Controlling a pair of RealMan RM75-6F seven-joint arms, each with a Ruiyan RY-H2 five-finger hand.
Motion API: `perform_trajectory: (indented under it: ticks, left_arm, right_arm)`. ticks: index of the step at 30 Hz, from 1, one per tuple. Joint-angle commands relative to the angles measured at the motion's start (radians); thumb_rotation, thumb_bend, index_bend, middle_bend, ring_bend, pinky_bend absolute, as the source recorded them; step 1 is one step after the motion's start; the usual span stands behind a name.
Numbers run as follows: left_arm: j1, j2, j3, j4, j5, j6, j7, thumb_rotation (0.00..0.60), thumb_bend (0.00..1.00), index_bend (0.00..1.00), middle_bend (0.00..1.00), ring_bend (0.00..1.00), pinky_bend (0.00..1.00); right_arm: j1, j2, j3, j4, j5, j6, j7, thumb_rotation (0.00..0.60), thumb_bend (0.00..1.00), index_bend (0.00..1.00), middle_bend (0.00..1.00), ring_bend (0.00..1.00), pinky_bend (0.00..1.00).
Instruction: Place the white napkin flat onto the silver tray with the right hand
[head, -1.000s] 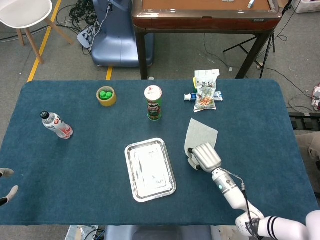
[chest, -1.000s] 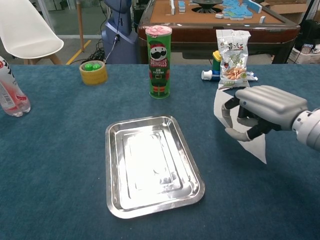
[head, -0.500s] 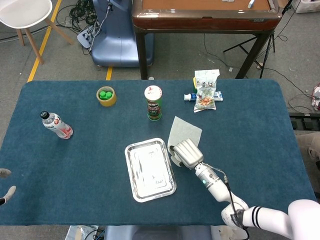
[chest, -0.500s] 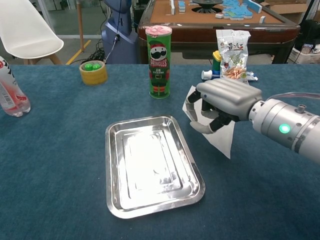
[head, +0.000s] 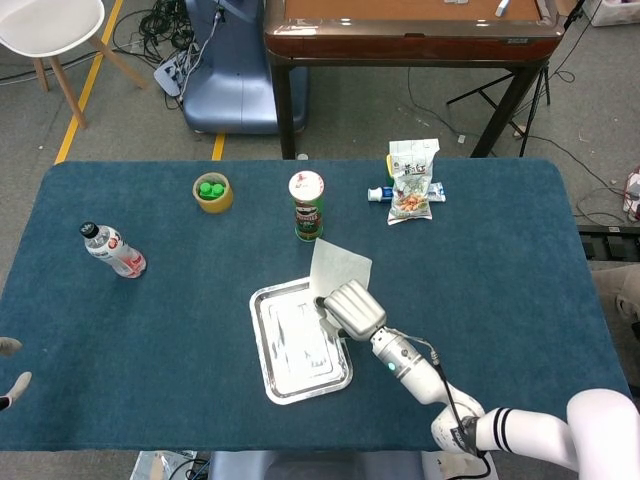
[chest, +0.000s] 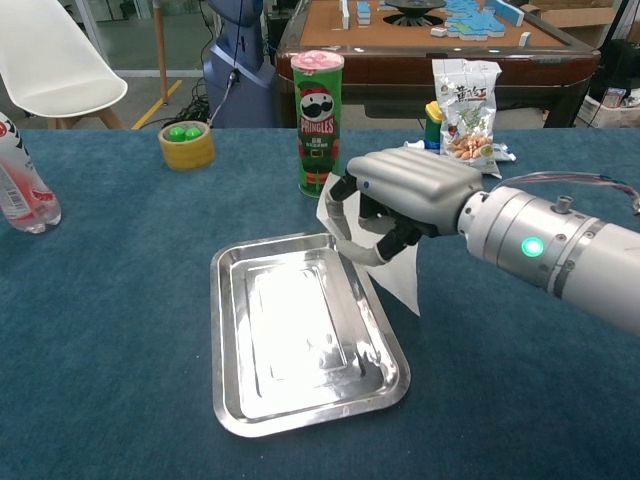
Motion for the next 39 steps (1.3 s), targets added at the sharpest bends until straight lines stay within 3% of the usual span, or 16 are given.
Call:
perform_trajectory:
  ticks: [1, 23, 39]
  left_arm:
    - [0.000, 0.000, 0.000, 0.000, 0.001, 0.001, 0.000, 0.600, 0.21, 0.44, 0.49, 0.38, 0.54]
    - [0.003, 0.002, -0.001, -0.003, 0.002, 0.004, 0.001, 0.600, 0.21, 0.44, 0.49, 0.38, 0.54]
    - [0.005, 0.002, -0.001, -0.003, 0.001, 0.006, 0.004, 0.600, 0.21, 0.44, 0.49, 0.38, 0.54]
  right_arm:
    - [0.011, 0.005, 0.001, -0.023, 0.010, -0.013, 0.008, 0.600, 0.47, 0.57, 1.00, 1.00, 1.00]
    - [0.058, 0.005, -0.038, -0.136, 0.018, -0.056, 0.023, 0.600, 0.47, 0.57, 1.00, 1.00, 1.00]
    - [0.083, 0.017, -0.083, -0.152, -0.054, -0.068, 0.098, 0.600, 0.47, 0.57, 1.00, 1.00, 1.00]
